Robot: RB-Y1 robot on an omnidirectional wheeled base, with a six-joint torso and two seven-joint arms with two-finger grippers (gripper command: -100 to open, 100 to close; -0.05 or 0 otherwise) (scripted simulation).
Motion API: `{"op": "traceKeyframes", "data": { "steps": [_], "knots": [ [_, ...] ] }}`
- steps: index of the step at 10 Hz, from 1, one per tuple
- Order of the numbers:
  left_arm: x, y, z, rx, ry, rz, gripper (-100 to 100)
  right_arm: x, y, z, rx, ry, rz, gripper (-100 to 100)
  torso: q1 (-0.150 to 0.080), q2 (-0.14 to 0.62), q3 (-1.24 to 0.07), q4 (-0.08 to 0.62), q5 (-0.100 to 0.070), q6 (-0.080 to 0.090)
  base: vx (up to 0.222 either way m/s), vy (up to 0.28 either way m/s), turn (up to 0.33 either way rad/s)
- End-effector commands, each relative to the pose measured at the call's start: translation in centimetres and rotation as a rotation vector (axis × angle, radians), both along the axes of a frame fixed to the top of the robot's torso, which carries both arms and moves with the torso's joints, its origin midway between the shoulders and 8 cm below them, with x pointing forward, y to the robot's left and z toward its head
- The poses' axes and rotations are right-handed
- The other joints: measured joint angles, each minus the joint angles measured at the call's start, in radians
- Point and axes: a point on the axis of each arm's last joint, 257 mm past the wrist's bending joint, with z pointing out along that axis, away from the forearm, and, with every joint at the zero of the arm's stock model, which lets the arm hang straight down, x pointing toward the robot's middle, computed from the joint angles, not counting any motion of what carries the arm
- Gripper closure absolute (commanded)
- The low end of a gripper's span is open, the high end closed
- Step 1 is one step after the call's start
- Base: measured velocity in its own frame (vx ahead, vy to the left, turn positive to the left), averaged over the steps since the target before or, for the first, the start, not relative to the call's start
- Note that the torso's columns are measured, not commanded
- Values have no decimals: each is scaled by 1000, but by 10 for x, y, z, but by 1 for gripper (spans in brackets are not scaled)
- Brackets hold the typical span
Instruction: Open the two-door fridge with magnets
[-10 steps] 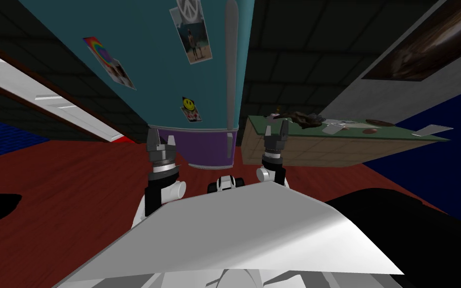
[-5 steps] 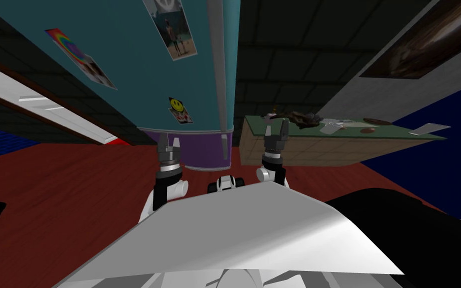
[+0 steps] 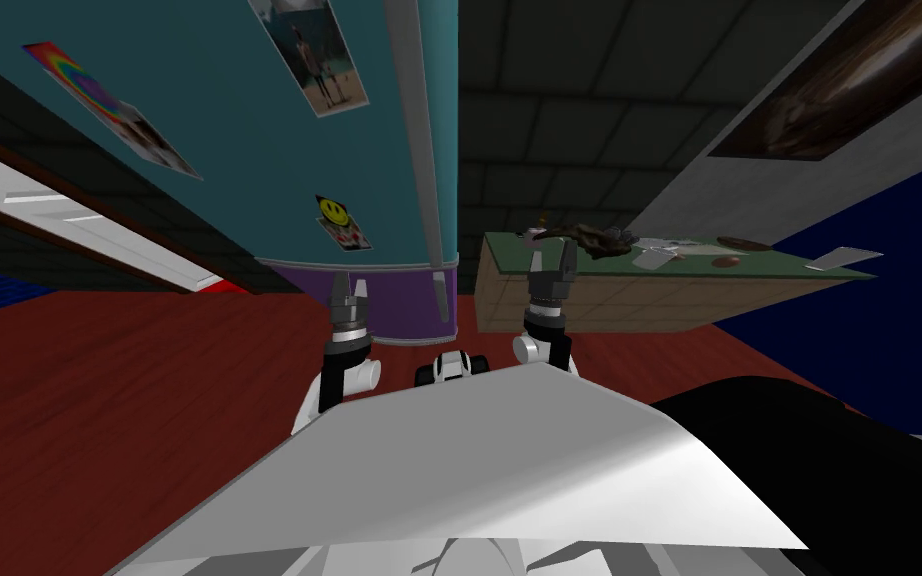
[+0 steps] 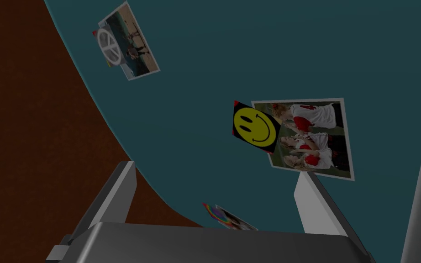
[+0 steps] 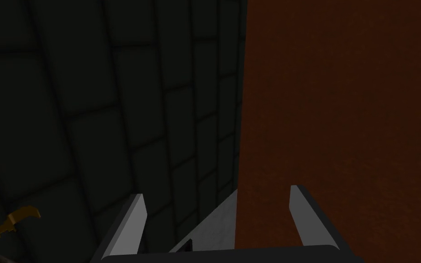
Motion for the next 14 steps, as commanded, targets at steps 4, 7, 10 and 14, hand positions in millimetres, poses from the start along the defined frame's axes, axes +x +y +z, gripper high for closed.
{"op": "traceKeyframes", "data": {
  "steps": [4,7,10,14],
  "knots": [
    [10,-4,-27,20,19,-6,-100,0,0,0,0,0,0,0,1,0,0,0,1,0,38,-69,-28],
    [17,-8,-46,29,34,-10,-100,0,0,0,0,0,0,0,0,0,0,0,0,0,49,-104,-34],
    [21,-12,-62,35,46,-15,-100,0,0,0,0,0,0,0,3,2,1,1,1,0,39,-94,-29],
    [27,-19,-81,32,60,-19,-100,0,0,0,0,0,0,0,2,1,0,0,1,0,40,-77,-29]
  ]
}}
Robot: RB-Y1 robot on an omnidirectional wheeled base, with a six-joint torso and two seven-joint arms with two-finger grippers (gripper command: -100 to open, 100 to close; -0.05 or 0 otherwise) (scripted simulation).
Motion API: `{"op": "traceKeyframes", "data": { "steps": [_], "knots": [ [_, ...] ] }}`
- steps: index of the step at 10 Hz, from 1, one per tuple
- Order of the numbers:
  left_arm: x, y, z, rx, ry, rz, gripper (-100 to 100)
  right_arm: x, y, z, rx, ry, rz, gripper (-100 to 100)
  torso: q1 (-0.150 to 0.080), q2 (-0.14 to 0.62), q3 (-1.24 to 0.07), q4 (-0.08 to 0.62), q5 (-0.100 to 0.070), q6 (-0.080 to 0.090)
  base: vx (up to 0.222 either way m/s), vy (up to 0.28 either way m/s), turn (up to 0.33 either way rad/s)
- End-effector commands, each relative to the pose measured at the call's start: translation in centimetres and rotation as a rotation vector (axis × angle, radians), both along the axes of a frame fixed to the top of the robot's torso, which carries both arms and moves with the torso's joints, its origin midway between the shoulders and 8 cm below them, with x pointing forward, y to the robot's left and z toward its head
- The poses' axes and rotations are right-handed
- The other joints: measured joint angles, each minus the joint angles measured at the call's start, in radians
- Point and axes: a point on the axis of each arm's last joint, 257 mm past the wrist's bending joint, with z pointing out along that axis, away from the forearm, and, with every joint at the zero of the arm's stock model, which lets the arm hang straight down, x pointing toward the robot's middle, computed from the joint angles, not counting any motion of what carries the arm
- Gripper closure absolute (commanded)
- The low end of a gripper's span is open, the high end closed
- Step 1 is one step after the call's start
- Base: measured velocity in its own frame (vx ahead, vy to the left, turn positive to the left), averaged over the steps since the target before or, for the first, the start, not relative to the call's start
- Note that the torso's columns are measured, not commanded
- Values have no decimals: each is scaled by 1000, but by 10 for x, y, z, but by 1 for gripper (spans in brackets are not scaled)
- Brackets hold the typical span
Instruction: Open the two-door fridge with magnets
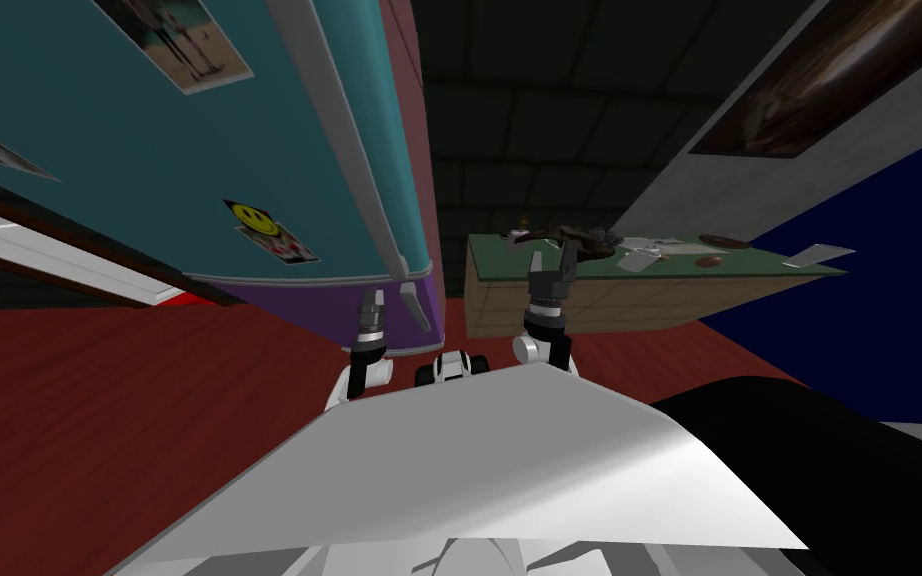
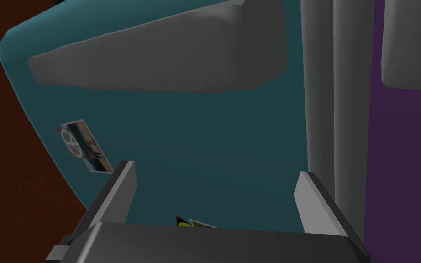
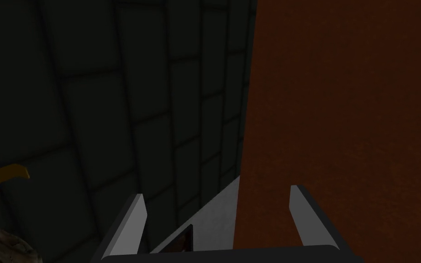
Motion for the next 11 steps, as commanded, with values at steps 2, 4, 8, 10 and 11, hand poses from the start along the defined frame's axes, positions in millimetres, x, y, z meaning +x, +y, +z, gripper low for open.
{"op": "traceKeyframes", "data": {
  "steps": [2,4,8,10,11],
  "knots": [
    [3,-7,-15,-13,9,-1,-100,0,0,0,0,0,0,0,-1,0,0,0,0,0,36,-77,-21],
    [6,-13,-21,-40,12,3,-100,0,0,0,0,0,0,0,0,0,0,0,0,0,42,-63,-12],
    [11,-9,-8,-46,4,15,-100,0,0,0,0,0,0,0,-2,-3,-2,-1,0,2,16,-7,16],
    [15,-9,0,-48,4,16,-100,0,0,0,0,0,0,0,0,-2,-1,-1,0,1,31,-1,4],
    [14,-8,-1,-47,2,15,-100,0,0,0,0,0,0,0,-1,-2,-1,-1,0,1,10,-2,9]
  ]
}}
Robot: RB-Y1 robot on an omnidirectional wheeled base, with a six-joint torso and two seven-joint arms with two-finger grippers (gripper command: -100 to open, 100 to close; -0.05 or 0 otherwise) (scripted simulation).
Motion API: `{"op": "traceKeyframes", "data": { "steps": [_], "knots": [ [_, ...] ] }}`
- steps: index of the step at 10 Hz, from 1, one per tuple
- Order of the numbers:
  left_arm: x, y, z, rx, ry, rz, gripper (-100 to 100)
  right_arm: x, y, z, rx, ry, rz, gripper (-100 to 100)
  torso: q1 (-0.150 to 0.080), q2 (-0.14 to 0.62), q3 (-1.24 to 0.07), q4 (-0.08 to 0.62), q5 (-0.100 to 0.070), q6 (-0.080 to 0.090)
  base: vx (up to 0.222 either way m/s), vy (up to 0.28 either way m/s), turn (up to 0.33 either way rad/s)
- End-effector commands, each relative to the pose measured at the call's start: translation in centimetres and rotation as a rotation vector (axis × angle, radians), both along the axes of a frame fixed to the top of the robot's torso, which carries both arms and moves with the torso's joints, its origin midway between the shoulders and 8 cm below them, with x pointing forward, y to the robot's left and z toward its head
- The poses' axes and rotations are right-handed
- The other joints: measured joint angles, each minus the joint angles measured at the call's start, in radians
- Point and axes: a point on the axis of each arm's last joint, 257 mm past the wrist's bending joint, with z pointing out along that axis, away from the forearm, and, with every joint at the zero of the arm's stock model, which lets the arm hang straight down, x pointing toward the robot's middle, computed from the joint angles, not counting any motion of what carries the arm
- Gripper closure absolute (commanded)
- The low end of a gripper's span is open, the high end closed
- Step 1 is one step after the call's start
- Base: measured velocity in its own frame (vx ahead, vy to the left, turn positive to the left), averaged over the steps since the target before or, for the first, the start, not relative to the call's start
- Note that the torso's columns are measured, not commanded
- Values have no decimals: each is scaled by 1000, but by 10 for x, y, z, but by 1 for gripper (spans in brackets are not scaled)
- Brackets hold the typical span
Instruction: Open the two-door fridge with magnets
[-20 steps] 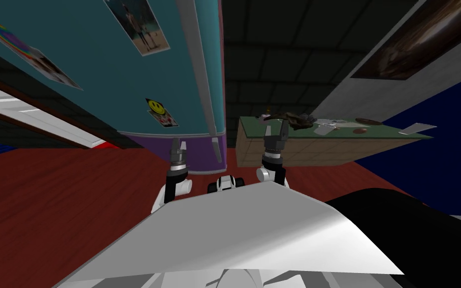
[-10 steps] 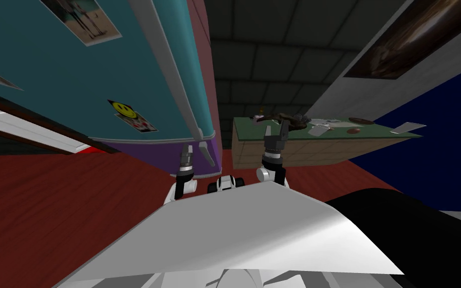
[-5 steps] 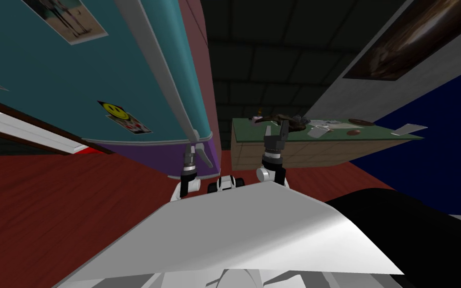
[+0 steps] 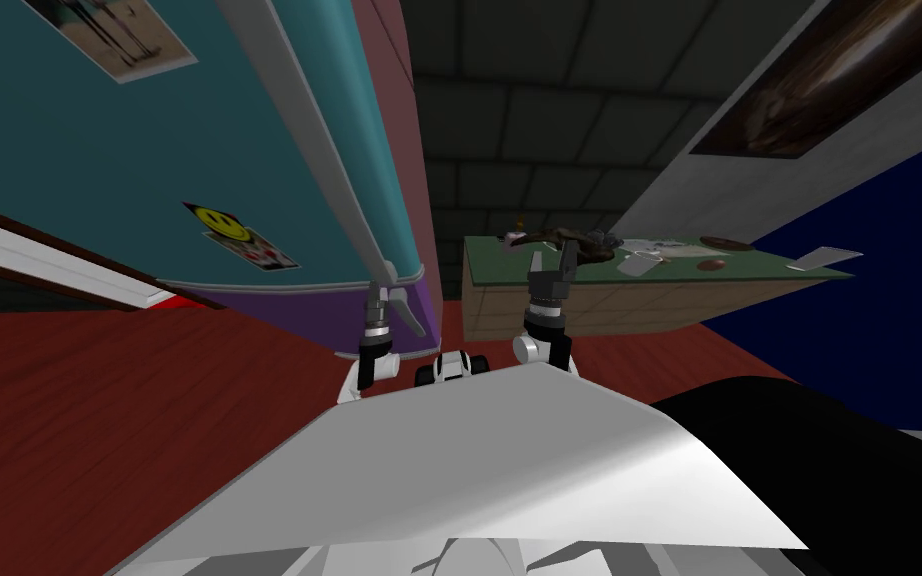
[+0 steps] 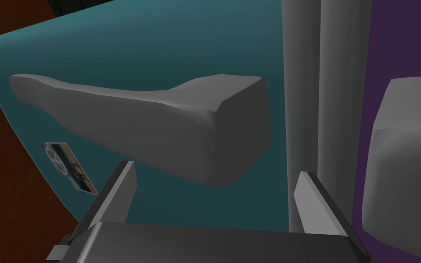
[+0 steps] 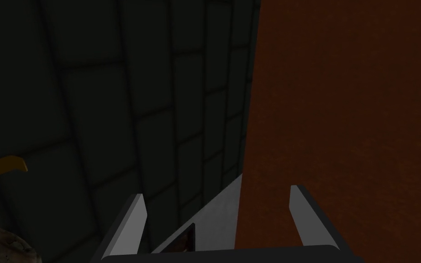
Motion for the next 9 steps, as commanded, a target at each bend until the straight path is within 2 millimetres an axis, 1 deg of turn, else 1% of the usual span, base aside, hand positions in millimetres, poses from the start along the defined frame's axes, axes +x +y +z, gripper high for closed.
{"op": "traceKeyframes", "data": {
  "steps": [1,3,4,5,9],
  "knots": [
    [-3,-1,-7,1,3,-1,100,0,0,0,0,0,0,0,0,0,0,0,0,0,-13,0,-16],
    [-8,-1,-16,3,3,-2,100,0,0,0,0,0,0,0,1,0,0,-1,0,0,-35,0,-3],
    [-6,-1,-13,2,3,-1,100,0,0,0,0,0,0,0,0,0,0,0,0,0,-18,1,-3],
    [-2,2,-15,35,16,-6,-100,0,0,0,0,0,0,0,0,0,0,0,0,-1,-12,-10,4],
    [11,7,-15,88,56,-2,-100,0,0,0,0,0,0,0,2,-3,-2,-2,1,1,-21,-24,5]
  ]
}}
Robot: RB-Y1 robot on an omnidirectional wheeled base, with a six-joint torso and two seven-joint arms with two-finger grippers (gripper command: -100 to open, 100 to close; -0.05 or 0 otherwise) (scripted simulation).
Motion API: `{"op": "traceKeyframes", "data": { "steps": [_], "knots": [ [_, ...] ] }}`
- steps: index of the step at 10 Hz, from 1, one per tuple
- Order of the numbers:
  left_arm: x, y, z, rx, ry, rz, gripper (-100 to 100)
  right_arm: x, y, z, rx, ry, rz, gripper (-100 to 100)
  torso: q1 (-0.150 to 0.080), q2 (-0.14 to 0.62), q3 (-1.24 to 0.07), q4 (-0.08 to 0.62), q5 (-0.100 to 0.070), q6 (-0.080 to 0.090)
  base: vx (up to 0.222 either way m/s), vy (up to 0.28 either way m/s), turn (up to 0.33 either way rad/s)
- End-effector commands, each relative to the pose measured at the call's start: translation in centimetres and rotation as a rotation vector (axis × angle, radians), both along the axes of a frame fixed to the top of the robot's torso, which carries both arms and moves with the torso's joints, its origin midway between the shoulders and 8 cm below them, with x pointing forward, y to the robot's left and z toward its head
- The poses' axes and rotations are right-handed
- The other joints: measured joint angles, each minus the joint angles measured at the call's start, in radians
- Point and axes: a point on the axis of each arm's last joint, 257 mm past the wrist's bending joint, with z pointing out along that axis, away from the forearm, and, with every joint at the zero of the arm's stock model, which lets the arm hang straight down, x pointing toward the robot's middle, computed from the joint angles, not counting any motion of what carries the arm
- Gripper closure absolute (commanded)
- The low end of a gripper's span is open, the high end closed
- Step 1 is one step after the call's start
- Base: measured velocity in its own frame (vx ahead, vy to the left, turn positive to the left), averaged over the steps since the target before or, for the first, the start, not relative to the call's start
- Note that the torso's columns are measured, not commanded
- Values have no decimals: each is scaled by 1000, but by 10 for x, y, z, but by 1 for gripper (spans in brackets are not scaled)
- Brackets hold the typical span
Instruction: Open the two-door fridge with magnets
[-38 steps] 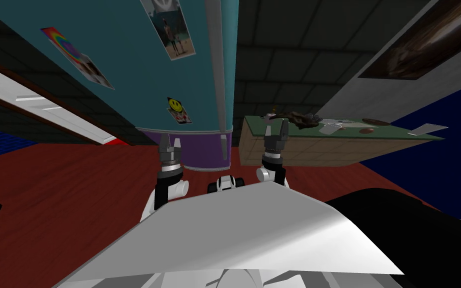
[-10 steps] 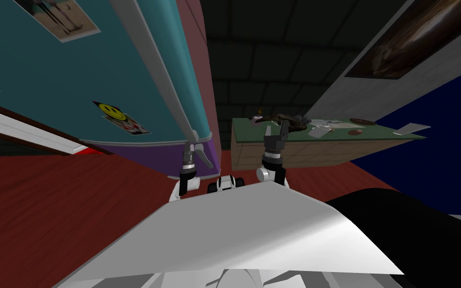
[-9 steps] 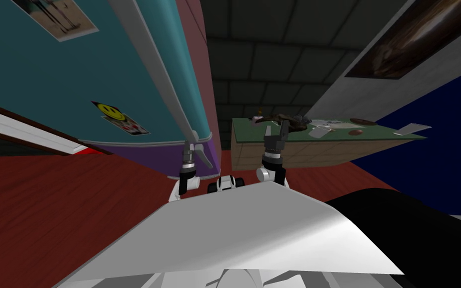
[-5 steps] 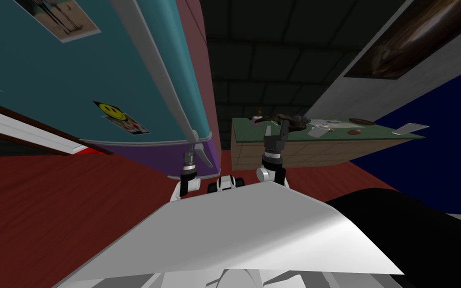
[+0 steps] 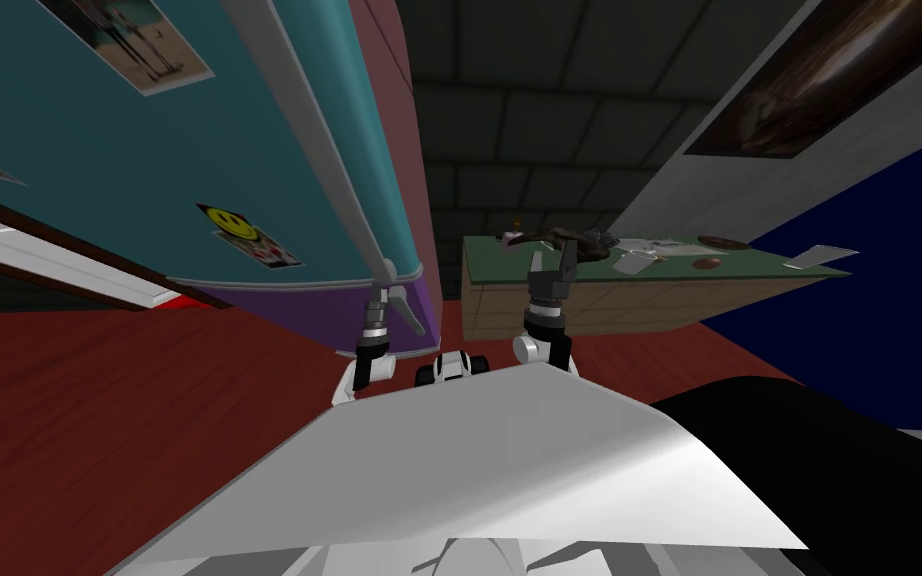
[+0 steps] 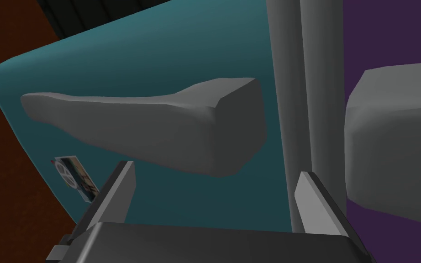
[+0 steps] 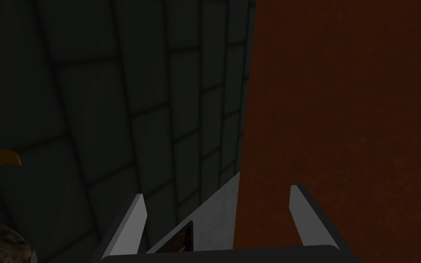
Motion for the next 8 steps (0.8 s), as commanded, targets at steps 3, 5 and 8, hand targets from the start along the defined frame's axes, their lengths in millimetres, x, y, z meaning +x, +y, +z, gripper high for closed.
{"op": "traceKeyframes", "data": {
  "steps": [3,5,8],
  "knots": [
    [21,7,0,51,61,20,-100,0,0,0,0,0,0,0,-1,0,0,1,-1,0,-23,-30,11],
    [30,9,4,67,80,32,-100,0,0,0,0,0,0,0,-2,0,0,1,-1,1,-26,-35,6],
    [41,12,6,80,112,49,-100,0,0,0,0,0,0,0,-3,1,1,1,-1,2,-21,-26,7]
  ]
}}
